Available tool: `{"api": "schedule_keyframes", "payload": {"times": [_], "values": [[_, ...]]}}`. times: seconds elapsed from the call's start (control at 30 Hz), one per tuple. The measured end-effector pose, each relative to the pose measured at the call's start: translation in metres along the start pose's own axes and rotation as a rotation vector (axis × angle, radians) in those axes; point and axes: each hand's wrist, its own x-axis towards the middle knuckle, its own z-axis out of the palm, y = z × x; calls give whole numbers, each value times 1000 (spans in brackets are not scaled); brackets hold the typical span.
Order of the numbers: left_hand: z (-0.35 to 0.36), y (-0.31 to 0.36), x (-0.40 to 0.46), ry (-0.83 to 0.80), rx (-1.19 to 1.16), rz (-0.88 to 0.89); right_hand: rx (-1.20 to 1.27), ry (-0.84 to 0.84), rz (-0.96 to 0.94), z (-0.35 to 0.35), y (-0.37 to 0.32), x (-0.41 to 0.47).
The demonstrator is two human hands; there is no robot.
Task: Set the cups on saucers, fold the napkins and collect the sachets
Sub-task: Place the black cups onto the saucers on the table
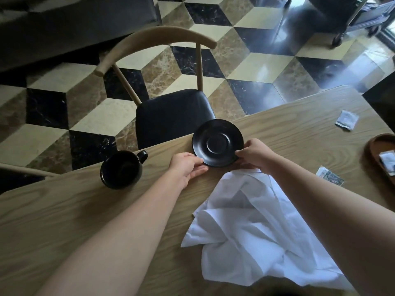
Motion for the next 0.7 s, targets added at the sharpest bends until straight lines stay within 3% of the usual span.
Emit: {"api": "schedule_keyframes", "payload": {"times": [0.17,0.3,0.37,0.43,0.5,0.6,0.7], "values": [[-2,-2,1,40,38,18,141,-13,41,1,6,2],[-7,-6,-8,87,55,19,31,5,14,2,4,-5],[-9,-8,-22,147,101,46,-97,102,-73,0,1,-19],[-9,-13,-48,238,215,164,-79,239,-184,-3,5,-46],[-2,-27,-85,273,342,341,116,320,-280,-7,23,-89],[28,-70,-155,91,369,496,369,392,-328,-13,74,-161],[73,-126,-207,-171,387,413,481,490,-216,-24,139,-226]]}}
